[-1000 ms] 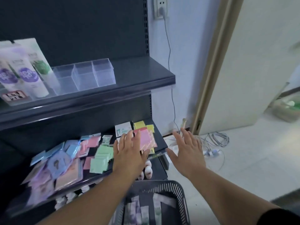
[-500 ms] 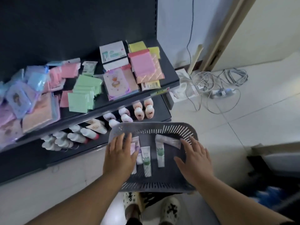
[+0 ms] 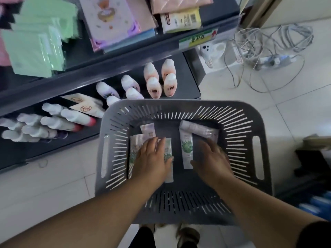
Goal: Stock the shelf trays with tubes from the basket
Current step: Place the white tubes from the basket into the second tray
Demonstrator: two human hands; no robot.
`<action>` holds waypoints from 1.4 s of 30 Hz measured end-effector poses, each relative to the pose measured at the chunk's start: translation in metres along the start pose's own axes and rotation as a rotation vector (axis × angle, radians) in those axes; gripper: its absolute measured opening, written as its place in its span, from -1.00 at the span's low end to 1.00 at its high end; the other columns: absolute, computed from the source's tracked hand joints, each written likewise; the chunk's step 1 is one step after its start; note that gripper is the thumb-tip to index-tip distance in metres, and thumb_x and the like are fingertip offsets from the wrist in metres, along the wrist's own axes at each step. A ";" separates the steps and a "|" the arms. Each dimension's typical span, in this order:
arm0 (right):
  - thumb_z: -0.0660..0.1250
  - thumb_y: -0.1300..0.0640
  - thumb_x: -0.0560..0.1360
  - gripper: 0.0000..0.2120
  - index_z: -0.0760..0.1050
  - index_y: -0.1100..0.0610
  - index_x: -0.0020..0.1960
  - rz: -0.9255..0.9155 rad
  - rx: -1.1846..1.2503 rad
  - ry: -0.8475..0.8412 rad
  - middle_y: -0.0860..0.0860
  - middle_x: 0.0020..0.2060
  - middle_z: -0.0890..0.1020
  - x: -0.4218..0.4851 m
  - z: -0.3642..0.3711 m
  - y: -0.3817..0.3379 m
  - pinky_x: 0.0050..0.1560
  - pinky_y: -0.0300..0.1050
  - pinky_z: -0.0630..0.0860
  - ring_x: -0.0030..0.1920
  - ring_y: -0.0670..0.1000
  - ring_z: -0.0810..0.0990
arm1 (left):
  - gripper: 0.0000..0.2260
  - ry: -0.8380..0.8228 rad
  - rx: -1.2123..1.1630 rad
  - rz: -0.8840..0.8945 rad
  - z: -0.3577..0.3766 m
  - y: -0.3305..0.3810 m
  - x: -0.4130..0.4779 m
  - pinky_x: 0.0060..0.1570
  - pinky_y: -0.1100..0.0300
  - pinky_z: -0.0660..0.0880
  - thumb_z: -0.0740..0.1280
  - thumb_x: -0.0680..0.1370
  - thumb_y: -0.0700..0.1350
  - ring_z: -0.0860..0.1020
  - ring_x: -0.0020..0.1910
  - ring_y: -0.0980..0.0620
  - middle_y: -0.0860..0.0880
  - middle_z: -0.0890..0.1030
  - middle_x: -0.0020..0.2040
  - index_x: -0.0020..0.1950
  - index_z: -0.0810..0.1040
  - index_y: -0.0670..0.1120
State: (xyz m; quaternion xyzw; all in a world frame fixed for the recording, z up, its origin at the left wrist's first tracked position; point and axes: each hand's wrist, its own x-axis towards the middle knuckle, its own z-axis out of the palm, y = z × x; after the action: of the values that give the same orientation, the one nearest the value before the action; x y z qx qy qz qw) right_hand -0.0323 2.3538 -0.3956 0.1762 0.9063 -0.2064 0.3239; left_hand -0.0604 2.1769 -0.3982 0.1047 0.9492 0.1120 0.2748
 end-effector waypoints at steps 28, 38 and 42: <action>0.46 0.08 0.42 -0.31 0.16 0.13 0.39 0.404 0.117 -0.340 0.18 0.29 0.47 0.048 0.035 0.016 0.19 -0.02 0.44 0.30 0.21 0.46 | -0.29 -0.403 0.084 0.072 0.071 0.013 0.033 0.43 0.04 0.16 0.25 0.59 -0.16 0.04 0.51 -0.13 -0.06 -0.24 0.56 0.56 -0.17 -0.06; 0.41 0.11 0.46 -0.49 0.29 0.19 0.31 0.377 0.128 -0.228 0.19 0.24 0.51 0.060 0.038 0.021 0.12 -0.05 0.48 0.26 0.18 0.51 | -0.44 -0.429 -0.016 -0.064 0.087 0.024 0.048 0.22 -0.07 0.41 0.24 0.60 -0.10 0.40 0.31 -0.20 -0.21 0.29 0.40 0.50 0.01 -0.09; 0.46 0.13 0.41 -0.56 0.43 0.18 0.24 0.385 0.123 -0.267 0.15 0.18 0.57 0.056 0.032 0.024 0.01 -0.10 0.53 0.18 0.14 0.57 | -0.68 -0.344 -0.066 -0.094 0.078 0.024 0.046 0.15 0.04 0.42 0.21 0.59 -0.16 0.47 0.24 -0.14 -0.16 0.47 0.28 0.35 0.31 -0.12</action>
State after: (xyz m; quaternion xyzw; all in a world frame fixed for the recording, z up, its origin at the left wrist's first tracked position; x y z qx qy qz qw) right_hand -0.0456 2.3685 -0.4613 0.3364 0.7909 -0.2171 0.4629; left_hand -0.0521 2.2236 -0.4790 0.0687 0.8878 0.1104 0.4414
